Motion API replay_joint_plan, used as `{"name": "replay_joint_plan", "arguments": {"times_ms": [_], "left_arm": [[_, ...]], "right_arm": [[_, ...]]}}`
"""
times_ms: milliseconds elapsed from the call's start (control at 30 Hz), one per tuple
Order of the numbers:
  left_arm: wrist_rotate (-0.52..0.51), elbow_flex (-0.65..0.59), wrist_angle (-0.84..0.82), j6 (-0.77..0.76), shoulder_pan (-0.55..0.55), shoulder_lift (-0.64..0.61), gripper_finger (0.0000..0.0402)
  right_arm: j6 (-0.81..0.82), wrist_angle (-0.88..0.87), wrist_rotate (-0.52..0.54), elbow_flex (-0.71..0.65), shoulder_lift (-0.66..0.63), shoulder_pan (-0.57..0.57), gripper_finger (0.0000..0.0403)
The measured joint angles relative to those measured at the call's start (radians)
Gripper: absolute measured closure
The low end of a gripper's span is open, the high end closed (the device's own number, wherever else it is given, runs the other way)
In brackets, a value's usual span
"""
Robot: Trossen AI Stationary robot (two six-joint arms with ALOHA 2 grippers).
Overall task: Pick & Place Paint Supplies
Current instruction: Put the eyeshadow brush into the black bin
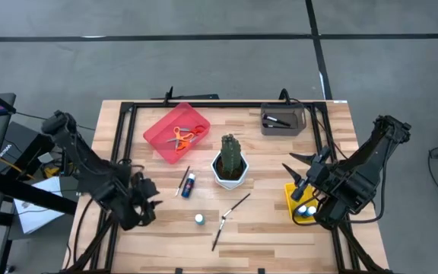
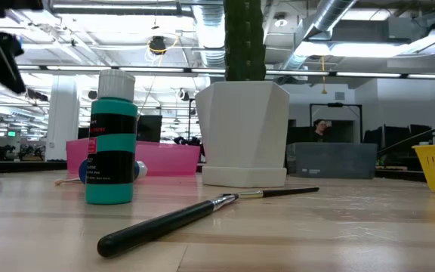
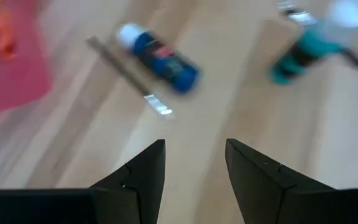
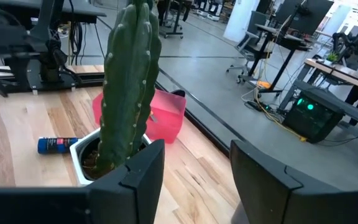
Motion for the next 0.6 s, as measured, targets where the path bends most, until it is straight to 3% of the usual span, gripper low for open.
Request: {"name": "replay_joint_plan", "arguments": {"times_ms": [300, 600], "left_arm": [[0.012, -0.073, 0.122, -0.093, 0.015, 0.264, 0.0218], [-0.102, -0.073, 0.25, -0.146, 0.012, 0.427, 0.0224]], "right_arm": [[0.0, -0.003, -0.001, 0.0, 0.0, 0.001, 0.0226], [-0.016, -0.002, -0.003, 0.0, 0.0, 0.001, 0.0226]]}}
